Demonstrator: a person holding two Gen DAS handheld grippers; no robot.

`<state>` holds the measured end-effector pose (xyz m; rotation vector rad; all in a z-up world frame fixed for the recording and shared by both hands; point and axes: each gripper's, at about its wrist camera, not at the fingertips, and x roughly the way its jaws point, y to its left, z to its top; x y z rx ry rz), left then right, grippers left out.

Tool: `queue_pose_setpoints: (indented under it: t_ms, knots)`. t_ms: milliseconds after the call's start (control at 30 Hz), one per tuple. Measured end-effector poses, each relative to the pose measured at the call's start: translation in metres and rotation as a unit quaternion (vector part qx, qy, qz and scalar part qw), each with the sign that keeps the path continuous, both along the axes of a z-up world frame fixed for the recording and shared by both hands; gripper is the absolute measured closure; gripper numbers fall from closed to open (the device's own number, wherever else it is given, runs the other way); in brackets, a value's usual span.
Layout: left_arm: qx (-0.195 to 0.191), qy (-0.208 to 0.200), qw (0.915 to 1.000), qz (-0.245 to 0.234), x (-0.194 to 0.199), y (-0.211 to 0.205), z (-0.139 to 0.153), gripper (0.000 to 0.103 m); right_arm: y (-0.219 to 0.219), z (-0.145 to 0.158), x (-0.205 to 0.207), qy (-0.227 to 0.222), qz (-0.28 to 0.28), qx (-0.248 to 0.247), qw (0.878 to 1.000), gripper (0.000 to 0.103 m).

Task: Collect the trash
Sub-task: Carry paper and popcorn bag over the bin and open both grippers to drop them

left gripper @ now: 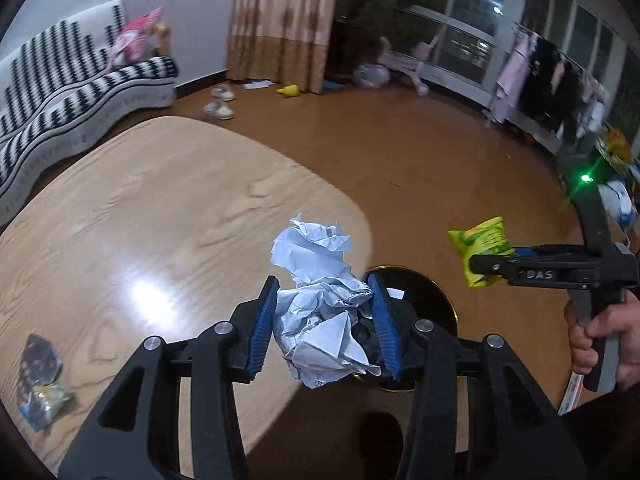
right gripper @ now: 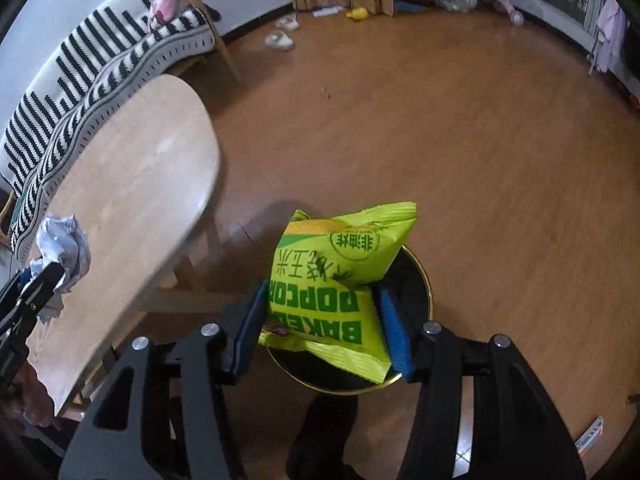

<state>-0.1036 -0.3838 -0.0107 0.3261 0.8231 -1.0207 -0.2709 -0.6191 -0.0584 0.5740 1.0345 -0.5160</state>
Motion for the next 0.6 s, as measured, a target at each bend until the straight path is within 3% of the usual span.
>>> queue_pose_setpoints:
  t_ms: [300,600]
  knots:
    - [0.017,-0.001,0.9994,-0.029,-0.019,-0.033,-0.017,0.058,-0.001,-0.012,-0.017,0.010,0.013,0.017,1.000,0.050]
    - [0.024,-0.001,0.9991,-0.035,-0.023,-0.046,-0.023,0.058,-0.004,-0.013,-0.002,0.014,0.017,0.019,1.000,0.052]
